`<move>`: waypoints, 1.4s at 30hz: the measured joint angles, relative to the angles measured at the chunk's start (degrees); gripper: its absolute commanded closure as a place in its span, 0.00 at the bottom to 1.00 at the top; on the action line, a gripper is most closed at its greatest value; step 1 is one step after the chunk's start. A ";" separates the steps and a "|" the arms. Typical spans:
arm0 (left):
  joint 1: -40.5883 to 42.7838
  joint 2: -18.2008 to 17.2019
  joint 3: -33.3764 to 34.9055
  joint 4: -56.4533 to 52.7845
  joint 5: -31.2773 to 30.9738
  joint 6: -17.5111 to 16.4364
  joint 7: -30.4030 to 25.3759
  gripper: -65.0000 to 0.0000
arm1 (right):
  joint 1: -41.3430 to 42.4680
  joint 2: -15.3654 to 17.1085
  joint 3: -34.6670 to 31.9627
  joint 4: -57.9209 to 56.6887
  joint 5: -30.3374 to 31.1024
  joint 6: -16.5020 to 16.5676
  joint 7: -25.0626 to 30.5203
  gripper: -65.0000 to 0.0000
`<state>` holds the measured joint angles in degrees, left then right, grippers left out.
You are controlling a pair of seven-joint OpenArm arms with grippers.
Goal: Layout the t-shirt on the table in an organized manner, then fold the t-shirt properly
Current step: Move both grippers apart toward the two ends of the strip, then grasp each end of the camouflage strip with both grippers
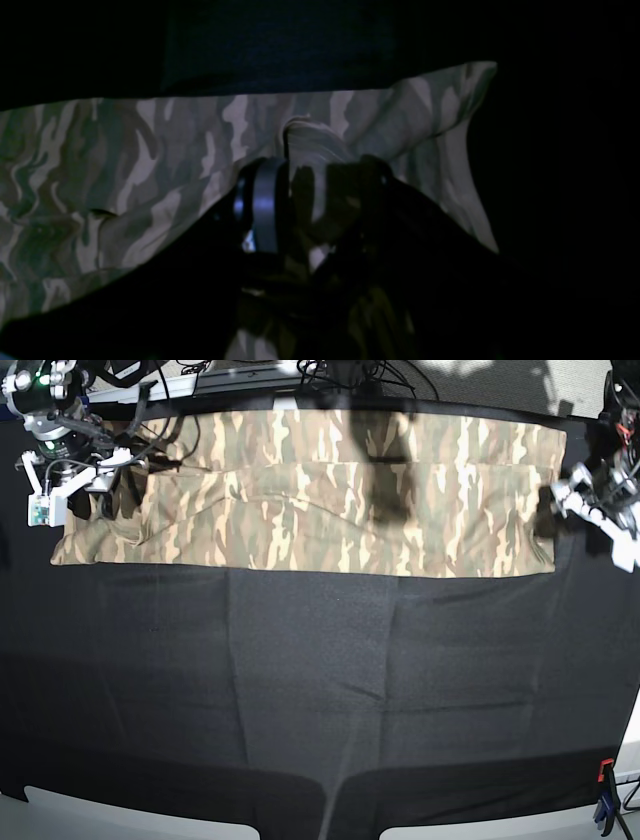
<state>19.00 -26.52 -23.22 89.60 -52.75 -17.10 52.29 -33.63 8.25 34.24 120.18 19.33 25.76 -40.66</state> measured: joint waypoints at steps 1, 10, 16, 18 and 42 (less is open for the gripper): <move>-0.31 0.09 -0.17 -2.34 -1.68 -1.77 -0.31 0.32 | 0.00 0.00 0.00 0.00 -0.02 0.00 -0.44 0.65; -2.32 0.00 -11.10 -9.88 -10.49 -14.01 11.65 0.32 | 0.00 0.02 0.00 0.00 -0.17 0.00 -0.94 0.65; -2.34 0.28 -11.08 -9.86 -13.55 -17.46 17.64 0.32 | 0.00 0.00 0.00 0.00 0.22 0.00 -0.96 0.65; -2.49 0.15 -11.08 -9.86 -15.52 -17.46 17.57 0.32 | 0.00 0.00 0.00 0.00 0.22 0.00 -0.96 0.65; -2.47 6.56 -11.23 -7.37 -17.84 -18.93 24.74 0.32 | 0.31 0.00 0.00 0.00 0.24 0.00 -0.94 0.65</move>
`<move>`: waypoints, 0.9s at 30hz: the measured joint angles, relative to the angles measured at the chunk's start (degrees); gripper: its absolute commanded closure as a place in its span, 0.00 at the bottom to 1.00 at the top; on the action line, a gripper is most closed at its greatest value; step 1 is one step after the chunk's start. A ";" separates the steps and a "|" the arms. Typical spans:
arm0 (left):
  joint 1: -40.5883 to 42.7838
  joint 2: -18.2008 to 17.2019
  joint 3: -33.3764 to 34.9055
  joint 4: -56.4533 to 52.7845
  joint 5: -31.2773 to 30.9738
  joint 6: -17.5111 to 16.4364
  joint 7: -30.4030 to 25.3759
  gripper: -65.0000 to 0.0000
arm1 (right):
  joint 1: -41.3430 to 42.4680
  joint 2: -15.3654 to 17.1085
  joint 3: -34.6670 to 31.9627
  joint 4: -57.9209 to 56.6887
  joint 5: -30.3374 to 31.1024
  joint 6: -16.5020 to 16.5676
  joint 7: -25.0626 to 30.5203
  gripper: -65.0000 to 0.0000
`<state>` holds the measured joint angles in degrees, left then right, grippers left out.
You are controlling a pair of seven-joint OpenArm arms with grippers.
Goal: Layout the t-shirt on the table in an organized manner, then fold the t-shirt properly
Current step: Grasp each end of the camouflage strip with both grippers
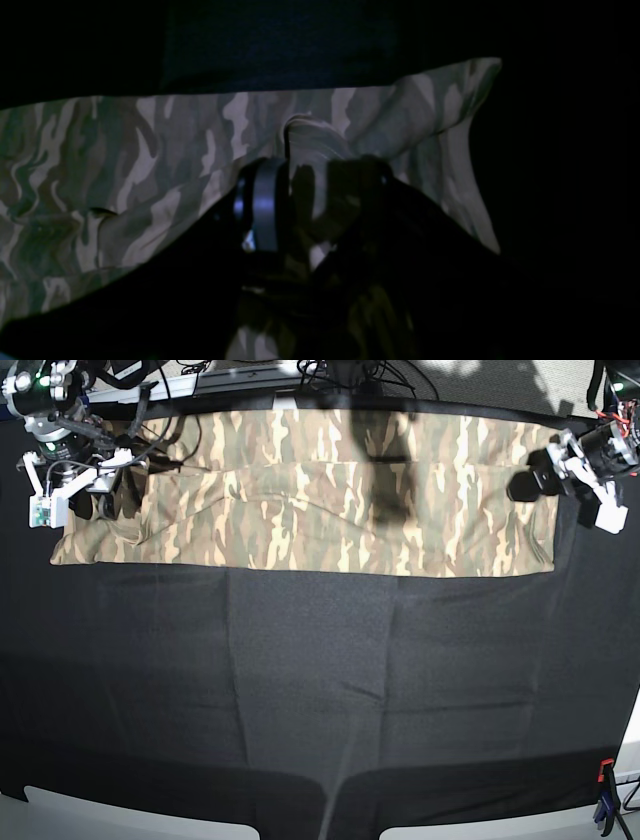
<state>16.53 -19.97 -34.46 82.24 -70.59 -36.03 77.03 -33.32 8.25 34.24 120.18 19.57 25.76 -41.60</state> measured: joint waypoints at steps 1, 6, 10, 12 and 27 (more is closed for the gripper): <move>-0.02 0.02 0.00 0.55 -0.07 0.00 -0.11 0.32 | 0.00 0.00 0.00 0.00 0.00 0.00 0.00 0.65; -0.04 0.00 0.00 1.25 4.70 -0.63 -5.27 0.32 | 0.00 0.00 0.00 0.00 0.02 0.00 0.00 0.65; -0.04 0.02 0.00 1.27 9.64 -0.63 -7.87 0.32 | 0.00 0.00 0.00 0.00 0.00 0.00 -0.02 0.65; -0.04 0.02 0.00 1.29 12.26 -0.66 -8.52 0.32 | 0.00 0.00 0.00 0.00 0.00 0.00 -0.02 0.65; 2.84 -0.04 -0.04 1.75 17.31 -2.16 -11.06 0.32 | 0.00 0.00 0.00 0.00 0.00 0.00 -0.02 0.65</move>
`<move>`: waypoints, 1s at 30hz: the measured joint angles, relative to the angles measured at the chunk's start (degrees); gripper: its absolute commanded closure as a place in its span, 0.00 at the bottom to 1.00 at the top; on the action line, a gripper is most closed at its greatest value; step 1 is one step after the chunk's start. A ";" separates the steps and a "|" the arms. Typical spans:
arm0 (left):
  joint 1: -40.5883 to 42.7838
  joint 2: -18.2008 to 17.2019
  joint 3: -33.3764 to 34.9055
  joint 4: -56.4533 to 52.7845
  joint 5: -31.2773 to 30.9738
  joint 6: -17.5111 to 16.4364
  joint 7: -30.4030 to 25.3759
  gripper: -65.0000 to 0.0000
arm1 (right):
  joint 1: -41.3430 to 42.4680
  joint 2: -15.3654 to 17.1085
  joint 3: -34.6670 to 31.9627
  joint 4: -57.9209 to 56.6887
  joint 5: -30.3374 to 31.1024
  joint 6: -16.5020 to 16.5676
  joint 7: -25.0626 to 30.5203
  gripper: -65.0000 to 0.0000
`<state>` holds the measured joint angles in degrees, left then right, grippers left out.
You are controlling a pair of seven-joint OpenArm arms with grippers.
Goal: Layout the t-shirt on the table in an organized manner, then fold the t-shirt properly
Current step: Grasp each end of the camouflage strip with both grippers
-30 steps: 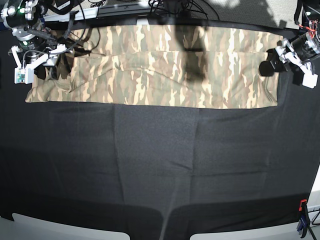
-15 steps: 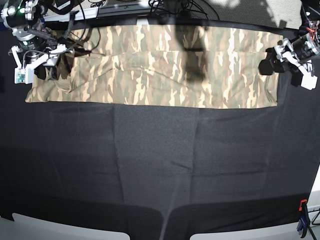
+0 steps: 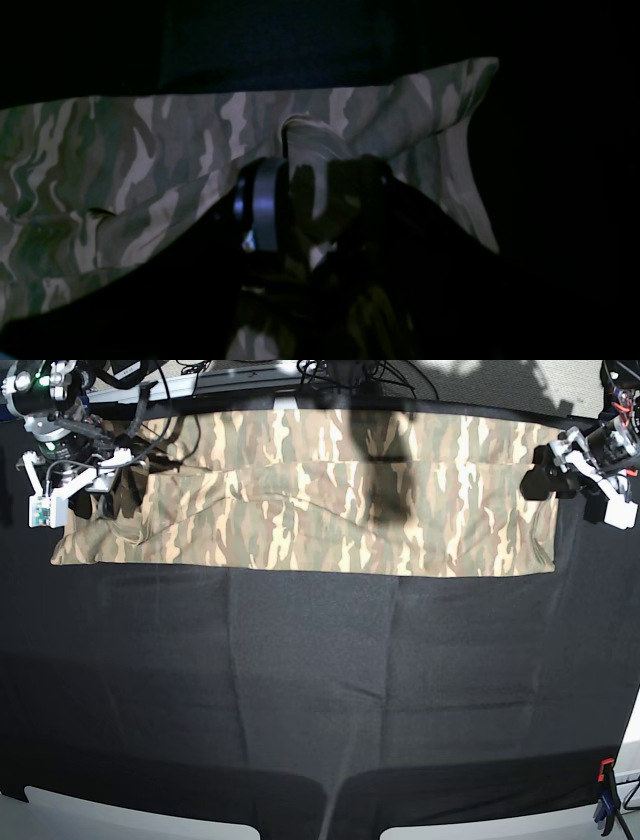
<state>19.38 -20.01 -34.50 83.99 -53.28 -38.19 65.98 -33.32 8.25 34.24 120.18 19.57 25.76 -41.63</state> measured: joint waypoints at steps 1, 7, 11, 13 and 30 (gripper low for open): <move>0.02 -0.02 0.00 0.04 0.20 0.00 0.00 0.32 | 0.00 0.00 0.00 0.00 0.00 0.00 0.00 0.65; 1.20 -0.33 -0.13 0.13 -5.73 2.49 2.89 0.32 | -0.02 0.00 0.00 0.00 0.00 0.00 0.00 0.65; 1.73 -0.28 -0.22 -0.13 -12.31 2.82 4.76 0.32 | 0.00 0.00 0.00 0.00 0.00 0.00 0.00 0.65; 1.73 -0.22 -0.07 -0.15 -12.35 2.82 1.92 0.32 | 0.00 0.00 0.00 0.00 0.00 0.00 0.00 0.65; 1.73 1.88 1.07 -0.15 -11.41 2.78 -3.02 0.32 | 0.15 0.35 0.00 0.00 0.00 0.00 -0.46 0.65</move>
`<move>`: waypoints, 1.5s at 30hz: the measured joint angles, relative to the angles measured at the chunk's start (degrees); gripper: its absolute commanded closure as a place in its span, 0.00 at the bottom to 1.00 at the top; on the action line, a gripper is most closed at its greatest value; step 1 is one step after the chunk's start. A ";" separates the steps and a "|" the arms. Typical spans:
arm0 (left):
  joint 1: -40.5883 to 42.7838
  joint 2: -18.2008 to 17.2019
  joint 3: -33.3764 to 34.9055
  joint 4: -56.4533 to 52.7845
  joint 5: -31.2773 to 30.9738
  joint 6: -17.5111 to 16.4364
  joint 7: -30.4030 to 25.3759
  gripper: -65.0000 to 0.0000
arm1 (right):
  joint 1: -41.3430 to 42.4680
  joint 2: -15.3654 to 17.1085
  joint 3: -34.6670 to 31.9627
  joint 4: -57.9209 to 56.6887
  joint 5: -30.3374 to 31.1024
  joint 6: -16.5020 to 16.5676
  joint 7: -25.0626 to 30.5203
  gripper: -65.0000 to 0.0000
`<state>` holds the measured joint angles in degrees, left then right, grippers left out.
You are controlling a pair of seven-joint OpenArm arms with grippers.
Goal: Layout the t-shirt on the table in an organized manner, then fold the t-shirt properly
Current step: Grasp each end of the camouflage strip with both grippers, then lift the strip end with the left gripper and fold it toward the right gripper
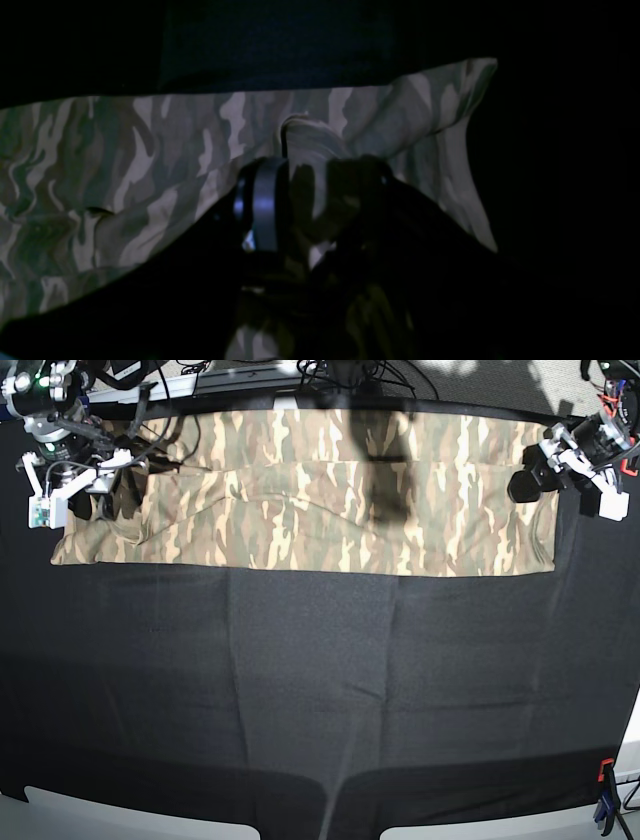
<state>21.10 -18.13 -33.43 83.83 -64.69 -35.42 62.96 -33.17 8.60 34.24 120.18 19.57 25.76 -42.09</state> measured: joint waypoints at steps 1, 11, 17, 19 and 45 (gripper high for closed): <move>-0.02 -0.15 0.00 0.00 0.63 -0.02 -0.02 0.34 | 0.00 0.15 0.00 0.00 0.02 0.00 0.02 0.65; 0.15 -0.13 0.00 -0.22 1.90 0.26 -4.26 1.00 | 0.00 0.31 0.00 0.07 0.00 0.00 0.00 0.65; -0.02 -0.11 0.00 -0.22 1.90 0.26 -4.50 1.00 | 0.02 0.28 0.00 0.07 0.00 0.00 -0.59 0.65; -0.17 -0.13 0.00 -0.22 1.90 0.26 -4.11 1.00 | 0.02 0.31 0.00 0.07 0.00 0.00 -0.59 0.65; 1.62 6.51 0.00 21.88 9.05 3.48 1.38 1.00 | 3.13 0.31 0.04 2.21 13.92 9.40 -0.98 0.65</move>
<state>22.72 -11.62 -33.43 105.71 -55.64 -31.94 64.34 -30.04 8.91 34.28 122.39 33.50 35.16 -43.07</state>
